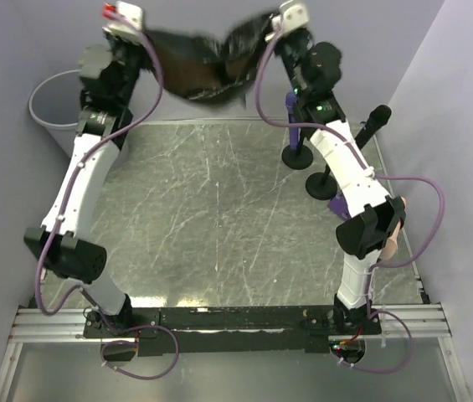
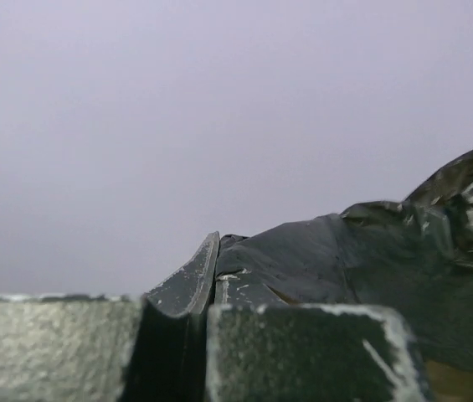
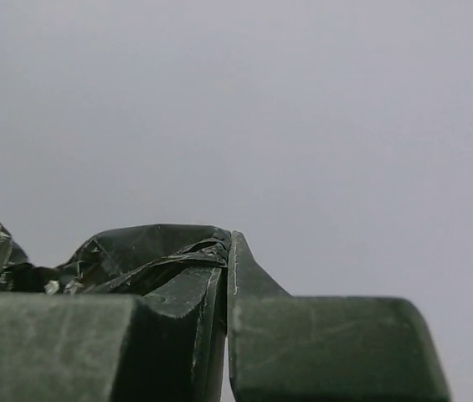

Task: Put the trash bags into the trash bin

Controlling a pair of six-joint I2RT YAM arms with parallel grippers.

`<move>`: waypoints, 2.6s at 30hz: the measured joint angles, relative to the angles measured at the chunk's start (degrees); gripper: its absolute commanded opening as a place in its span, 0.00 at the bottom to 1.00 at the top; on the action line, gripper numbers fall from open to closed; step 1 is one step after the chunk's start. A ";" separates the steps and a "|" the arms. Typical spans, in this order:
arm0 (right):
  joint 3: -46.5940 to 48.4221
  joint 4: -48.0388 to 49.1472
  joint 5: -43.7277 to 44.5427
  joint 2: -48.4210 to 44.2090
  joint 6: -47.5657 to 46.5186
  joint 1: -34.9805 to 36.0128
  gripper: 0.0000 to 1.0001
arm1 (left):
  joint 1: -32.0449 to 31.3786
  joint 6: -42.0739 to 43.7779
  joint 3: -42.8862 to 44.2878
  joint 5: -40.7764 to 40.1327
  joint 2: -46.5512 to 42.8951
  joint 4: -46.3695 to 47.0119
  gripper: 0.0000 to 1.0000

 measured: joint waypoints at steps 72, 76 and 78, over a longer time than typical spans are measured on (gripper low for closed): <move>-104.21 -11.06 -17.09 -64.11 -33.77 10.54 0.00 | -11.54 70.18 -97.04 29.46 -52.81 3.45 0.01; -90.60 -12.59 -17.44 -66.31 -30.84 10.60 0.00 | -11.39 66.82 -82.27 30.60 -52.04 2.67 0.02; -82.88 -12.17 -16.83 -64.76 -27.82 10.58 0.00 | -11.30 63.06 -76.63 30.84 -51.76 4.63 0.24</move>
